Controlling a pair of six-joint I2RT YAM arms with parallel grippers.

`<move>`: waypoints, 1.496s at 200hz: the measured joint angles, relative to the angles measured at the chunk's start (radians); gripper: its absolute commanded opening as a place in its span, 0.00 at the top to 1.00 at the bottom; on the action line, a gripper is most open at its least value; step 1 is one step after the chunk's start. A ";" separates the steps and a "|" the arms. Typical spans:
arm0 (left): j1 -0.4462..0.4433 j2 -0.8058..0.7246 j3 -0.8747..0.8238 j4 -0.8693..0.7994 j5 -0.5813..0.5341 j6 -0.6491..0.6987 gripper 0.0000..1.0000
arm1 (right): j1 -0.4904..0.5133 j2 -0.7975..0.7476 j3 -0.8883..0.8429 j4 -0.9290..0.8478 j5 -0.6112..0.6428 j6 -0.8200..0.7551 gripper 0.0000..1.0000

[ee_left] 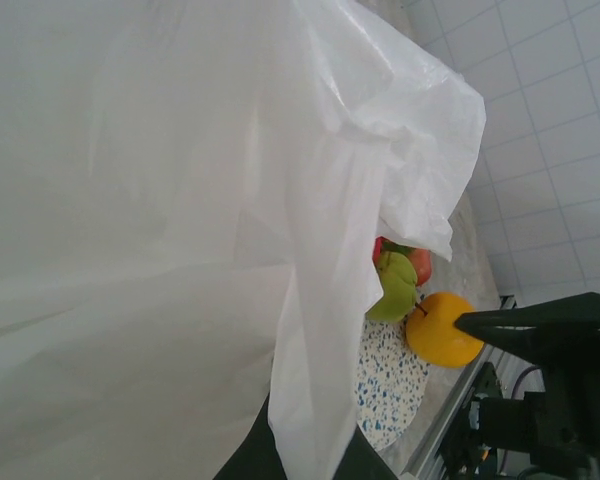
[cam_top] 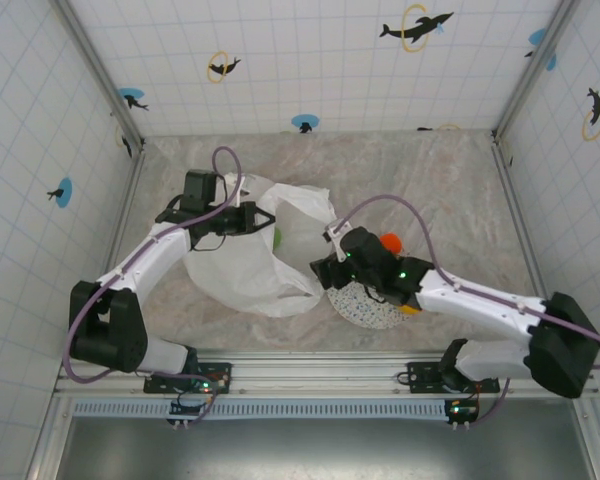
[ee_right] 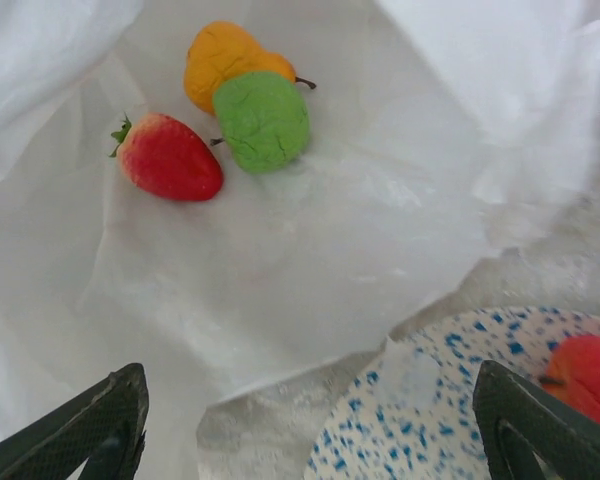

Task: Place the fruits into the plastic bag

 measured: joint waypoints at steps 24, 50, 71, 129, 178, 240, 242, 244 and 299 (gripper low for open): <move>0.000 0.001 0.000 0.000 0.000 0.000 1.00 | -0.053 -0.073 0.000 -0.131 0.044 0.010 0.11; 0.000 0.001 0.000 0.000 -0.001 0.000 1.00 | -0.150 -0.079 0.000 -0.285 0.093 0.026 0.09; 0.000 0.001 0.000 0.000 -0.001 0.000 1.00 | -0.173 -0.078 0.003 -0.412 0.157 0.051 0.04; 0.000 0.001 0.000 0.000 -0.005 -0.001 1.00 | -0.201 -0.129 -0.027 -0.615 0.220 0.188 0.00; 0.000 0.003 0.000 0.000 -0.005 -0.001 1.00 | -0.261 -0.130 -0.123 -0.597 0.150 0.207 0.00; 0.000 0.009 0.000 0.004 -0.005 -0.005 1.00 | -0.313 -0.029 -0.153 -0.528 0.083 0.180 0.14; 0.000 0.009 0.000 0.005 -0.005 -0.005 1.00 | -0.314 -0.027 -0.154 -0.528 0.081 0.180 0.15; 0.000 0.009 0.000 0.007 -0.005 -0.005 1.00 | -0.315 -0.025 -0.156 -0.527 0.077 0.180 0.15; 0.000 0.017 0.000 0.007 -0.005 -0.005 1.00 | -0.317 -0.006 -0.157 -0.523 0.052 0.162 0.30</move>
